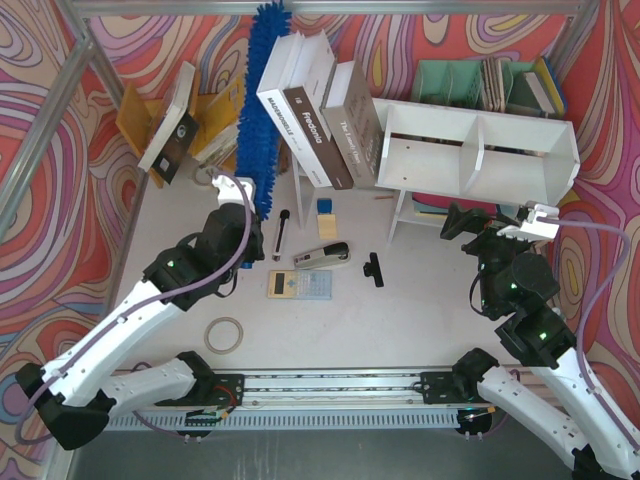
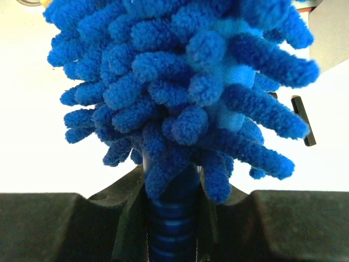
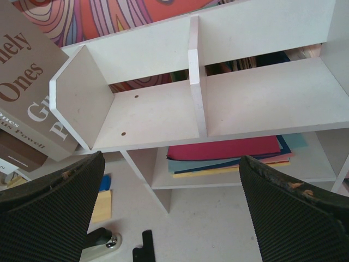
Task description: Dust the bookshelf with a duster
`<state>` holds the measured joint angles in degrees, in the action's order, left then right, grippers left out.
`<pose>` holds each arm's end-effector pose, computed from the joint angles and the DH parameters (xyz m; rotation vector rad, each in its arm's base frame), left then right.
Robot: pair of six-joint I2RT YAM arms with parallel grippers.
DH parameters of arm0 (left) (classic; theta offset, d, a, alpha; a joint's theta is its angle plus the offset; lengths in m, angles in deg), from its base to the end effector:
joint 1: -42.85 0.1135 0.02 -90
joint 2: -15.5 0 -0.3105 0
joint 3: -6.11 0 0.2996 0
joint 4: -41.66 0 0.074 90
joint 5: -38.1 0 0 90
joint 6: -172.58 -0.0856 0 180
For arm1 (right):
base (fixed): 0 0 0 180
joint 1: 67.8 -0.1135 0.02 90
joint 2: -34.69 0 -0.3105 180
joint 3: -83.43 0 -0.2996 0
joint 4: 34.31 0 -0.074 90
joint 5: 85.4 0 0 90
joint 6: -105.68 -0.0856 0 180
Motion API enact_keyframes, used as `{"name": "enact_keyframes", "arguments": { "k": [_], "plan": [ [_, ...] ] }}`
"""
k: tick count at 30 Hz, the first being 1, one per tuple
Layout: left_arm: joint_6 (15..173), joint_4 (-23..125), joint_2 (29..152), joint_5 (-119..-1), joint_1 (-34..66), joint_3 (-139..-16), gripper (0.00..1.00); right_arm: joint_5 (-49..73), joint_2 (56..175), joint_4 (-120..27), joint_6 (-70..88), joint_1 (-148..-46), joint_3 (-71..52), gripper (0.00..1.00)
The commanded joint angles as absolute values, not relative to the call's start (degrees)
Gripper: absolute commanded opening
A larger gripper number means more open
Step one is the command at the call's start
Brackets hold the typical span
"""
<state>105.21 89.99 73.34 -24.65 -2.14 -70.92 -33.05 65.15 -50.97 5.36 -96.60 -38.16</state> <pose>0.2178 -0.1623 0.4017 0.1088 2.0247 -0.2518 0.1619 0.0294 0.4391 0.3266 1.3779 0.1138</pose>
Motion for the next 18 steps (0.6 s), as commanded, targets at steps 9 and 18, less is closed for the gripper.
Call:
{"name": "enact_keyframes", "arguments": {
  "k": [9,18],
  "plan": [
    [108.5,85.9,76.7,-26.2,-2.1,-64.9,0.0,-33.5,64.7,-51.4,5.7,-96.4,-38.3,0.99],
    [106.8,86.8,73.1,-24.3,-2.1,-68.3,0.0,-33.6,64.6,-51.4,5.6,-96.4,-38.4,0.99]
  ]
}}
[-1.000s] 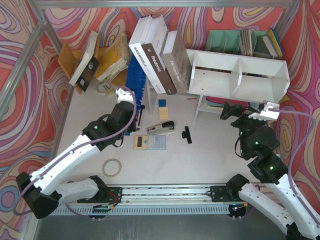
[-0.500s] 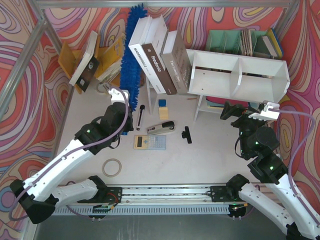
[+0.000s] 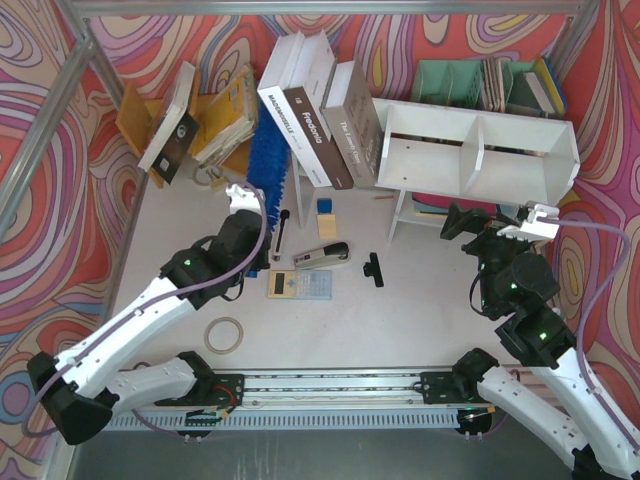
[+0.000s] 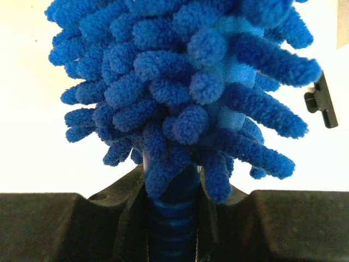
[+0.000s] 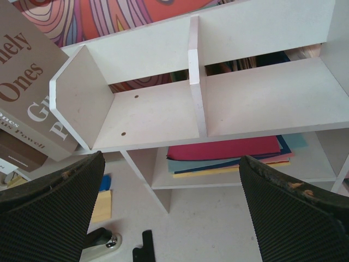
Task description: Dust the bookshelf with a duster
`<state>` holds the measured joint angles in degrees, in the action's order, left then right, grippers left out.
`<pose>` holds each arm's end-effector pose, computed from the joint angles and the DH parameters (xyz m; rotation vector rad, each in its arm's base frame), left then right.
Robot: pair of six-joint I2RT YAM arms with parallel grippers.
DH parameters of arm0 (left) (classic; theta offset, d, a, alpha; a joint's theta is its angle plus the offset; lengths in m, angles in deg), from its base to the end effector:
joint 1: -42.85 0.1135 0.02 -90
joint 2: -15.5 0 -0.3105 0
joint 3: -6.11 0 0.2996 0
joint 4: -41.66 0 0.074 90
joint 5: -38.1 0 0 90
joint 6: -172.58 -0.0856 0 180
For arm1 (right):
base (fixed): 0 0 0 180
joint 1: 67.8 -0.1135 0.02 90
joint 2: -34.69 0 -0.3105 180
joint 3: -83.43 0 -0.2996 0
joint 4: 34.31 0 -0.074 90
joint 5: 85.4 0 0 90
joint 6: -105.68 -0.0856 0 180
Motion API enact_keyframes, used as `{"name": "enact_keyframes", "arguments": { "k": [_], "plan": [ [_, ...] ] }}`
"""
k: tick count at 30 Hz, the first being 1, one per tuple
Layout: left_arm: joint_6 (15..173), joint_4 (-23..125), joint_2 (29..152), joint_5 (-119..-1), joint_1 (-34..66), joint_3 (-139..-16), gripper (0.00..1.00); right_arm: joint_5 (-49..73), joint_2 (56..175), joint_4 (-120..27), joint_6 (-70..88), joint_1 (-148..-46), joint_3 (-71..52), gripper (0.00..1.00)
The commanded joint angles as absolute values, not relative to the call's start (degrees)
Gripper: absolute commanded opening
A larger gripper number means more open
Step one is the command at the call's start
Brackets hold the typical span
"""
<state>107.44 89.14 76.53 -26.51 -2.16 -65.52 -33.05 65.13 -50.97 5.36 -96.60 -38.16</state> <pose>0.2276 -0.1757 0.3494 0.1370 2.1473 -0.2172 0.1618 0.0293 0.4391 0.3267 1.3776 0.1139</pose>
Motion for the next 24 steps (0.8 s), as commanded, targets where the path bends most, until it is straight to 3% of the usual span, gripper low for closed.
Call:
{"name": "enact_keyframes", "arguments": {
  "k": [1,24],
  "plan": [
    [106.8,86.5,72.5,-24.4,-2.1,-68.6,0.0,-33.6,64.6,-51.4,5.6,-96.4,-38.4,0.99],
    [110.5,83.5,76.0,-28.4,-2.1,-60.3,0.0,-33.6,65.5,-51.2,5.6,-96.4,-38.2,0.99]
  ]
}}
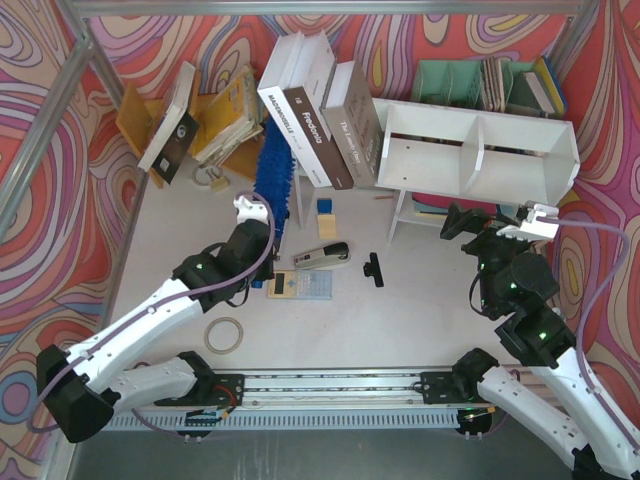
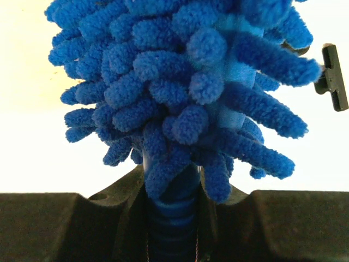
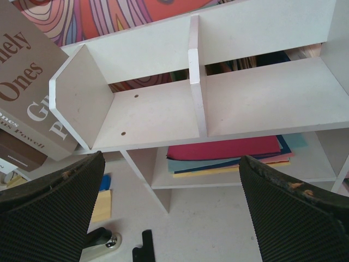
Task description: Dust the bookshelf with a duster
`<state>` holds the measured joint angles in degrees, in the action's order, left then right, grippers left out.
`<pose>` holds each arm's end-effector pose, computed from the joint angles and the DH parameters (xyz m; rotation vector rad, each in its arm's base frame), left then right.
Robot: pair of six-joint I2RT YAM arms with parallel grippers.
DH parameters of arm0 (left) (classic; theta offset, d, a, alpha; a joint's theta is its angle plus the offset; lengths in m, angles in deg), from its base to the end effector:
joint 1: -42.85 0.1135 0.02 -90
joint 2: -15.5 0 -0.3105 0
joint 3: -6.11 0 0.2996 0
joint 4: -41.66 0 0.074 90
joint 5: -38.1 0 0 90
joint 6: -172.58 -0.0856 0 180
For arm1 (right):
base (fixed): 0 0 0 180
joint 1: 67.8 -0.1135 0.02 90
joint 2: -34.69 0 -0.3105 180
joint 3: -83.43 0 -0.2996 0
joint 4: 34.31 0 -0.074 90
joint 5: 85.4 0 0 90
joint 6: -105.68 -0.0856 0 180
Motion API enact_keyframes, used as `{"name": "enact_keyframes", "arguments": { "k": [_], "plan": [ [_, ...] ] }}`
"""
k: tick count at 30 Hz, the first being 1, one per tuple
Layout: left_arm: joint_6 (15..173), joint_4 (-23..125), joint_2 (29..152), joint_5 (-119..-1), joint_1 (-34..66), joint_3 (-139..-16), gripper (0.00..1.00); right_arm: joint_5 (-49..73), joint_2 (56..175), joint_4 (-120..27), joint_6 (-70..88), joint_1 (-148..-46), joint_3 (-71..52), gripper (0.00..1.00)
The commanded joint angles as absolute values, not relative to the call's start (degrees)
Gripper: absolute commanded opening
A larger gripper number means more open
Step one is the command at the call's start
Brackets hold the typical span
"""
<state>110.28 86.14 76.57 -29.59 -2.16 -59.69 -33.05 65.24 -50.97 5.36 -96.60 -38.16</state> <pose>0.2253 -0.1794 0.3120 0.1303 2.2125 -0.2630 0.1624 0.0296 0.4389 0.3261 1.3793 0.1130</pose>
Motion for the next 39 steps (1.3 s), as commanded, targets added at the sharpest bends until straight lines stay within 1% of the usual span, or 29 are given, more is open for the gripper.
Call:
{"name": "enact_keyframes", "arguments": {
  "k": [1,6,10,15,22,33,39],
  "plan": [
    [110.2,83.9,75.8,-28.8,-2.1,-60.9,0.0,-33.5,65.4,-51.2,5.6,-96.4,-38.3,0.99],
    [109.1,85.0,74.4,-29.0,-2.1,-64.0,0.0,-33.6,65.4,-51.1,5.7,-96.4,-38.3,0.99],
    [109.2,85.0,74.5,-28.9,-2.1,-64.1,0.0,-33.5,65.3,-51.2,5.3,-96.4,-38.5,0.99],
    [111.1,84.1,76.3,-29.3,-2.1,-60.6,0.0,-33.5,65.0,-51.3,5.4,-96.4,-38.4,0.99],
    [115.7,79.1,77.5,-33.5,-2.1,-54.7,0.0,-33.5,64.9,-51.4,5.2,-96.4,-38.5,0.99],
    [110.8,83.3,72.3,-27.8,-2.1,-59.8,0.0,-33.5,64.6,-51.5,5.1,-96.4,-38.6,0.99],
    [112.0,82.7,74.3,-28.7,-2.1,-58.5,0.0,-33.7,64.4,-51.4,5.2,-96.4,-38.5,0.99]
  ]
}}
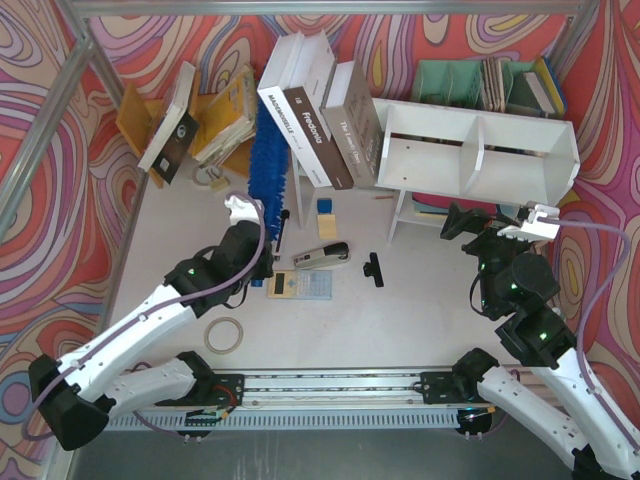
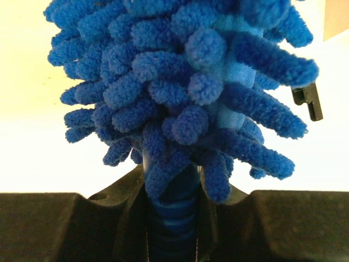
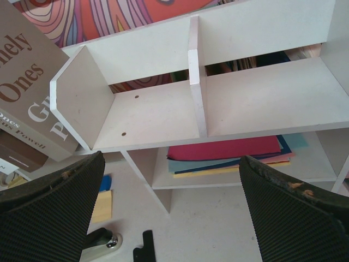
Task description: Dust the bookshelf with a duster
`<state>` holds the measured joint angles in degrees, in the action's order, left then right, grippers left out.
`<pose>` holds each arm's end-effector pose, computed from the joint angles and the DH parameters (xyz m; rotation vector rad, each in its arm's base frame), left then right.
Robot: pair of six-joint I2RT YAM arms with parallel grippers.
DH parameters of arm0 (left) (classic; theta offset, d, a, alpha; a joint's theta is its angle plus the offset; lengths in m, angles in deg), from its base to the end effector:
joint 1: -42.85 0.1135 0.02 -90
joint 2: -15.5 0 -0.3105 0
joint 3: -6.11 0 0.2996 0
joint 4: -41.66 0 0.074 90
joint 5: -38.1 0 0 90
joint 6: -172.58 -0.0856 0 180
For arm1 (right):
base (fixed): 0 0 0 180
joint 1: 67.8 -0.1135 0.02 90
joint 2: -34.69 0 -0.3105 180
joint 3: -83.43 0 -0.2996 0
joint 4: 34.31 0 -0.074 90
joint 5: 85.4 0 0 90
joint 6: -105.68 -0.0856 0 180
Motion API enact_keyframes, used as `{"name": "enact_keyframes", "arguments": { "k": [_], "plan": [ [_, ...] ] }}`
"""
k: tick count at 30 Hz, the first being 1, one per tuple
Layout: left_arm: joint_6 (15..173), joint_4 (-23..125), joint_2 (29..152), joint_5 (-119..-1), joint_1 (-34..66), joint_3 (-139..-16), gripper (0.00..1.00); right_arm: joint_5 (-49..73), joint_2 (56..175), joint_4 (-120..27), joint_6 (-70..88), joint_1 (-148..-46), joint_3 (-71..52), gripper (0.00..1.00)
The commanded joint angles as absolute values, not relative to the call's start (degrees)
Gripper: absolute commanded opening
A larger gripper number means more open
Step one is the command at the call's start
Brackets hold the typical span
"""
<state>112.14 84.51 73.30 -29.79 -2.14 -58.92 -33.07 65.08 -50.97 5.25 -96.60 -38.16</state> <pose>0.2182 -0.1726 0.3247 0.0747 2.1582 -0.3345 0.1616 0.0291 0.4392 0.3286 1.3766 0.1157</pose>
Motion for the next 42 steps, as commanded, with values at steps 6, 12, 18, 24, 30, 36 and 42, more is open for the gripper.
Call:
{"name": "enact_keyframes", "arguments": {
  "k": [6,12,18,24,30,36,42],
  "plan": [
    [114.2,77.4,76.3,-31.9,-2.1,-53.1,0.0,-33.6,64.5,-51.4,5.3,-96.4,-38.5,0.99],
    [114.4,78.2,78.0,-33.7,-2.1,-54.4,0.0,-33.6,64.2,-51.4,5.3,-96.4,-38.5,0.99],
    [111.4,80.6,75.1,-31.8,-2.1,-58.8,0.0,-33.6,64.4,-51.6,5.4,-96.4,-38.3,0.99],
    [111.5,80.0,74.3,-31.4,-2.1,-58.7,0.0,-33.3,63.3,-51.1,4.9,-96.4,-39.0,0.99],
    [114.7,76.4,76.8,-35.7,-2.1,-54.4,0.0,-33.2,64.0,-51.6,4.9,-96.4,-38.4,0.99],
    [115.2,73.3,78.9,-38.3,-2.1,-50.7,0.0,-33.2,63.9,-51.3,4.7,-96.4,-38.7,0.98],
    [113.2,75.9,80.9,-36.5,-2.1,-53.4,0.0,-33.2,63.8,-51.3,4.8,-96.4,-38.6,0.99]
  ]
}}
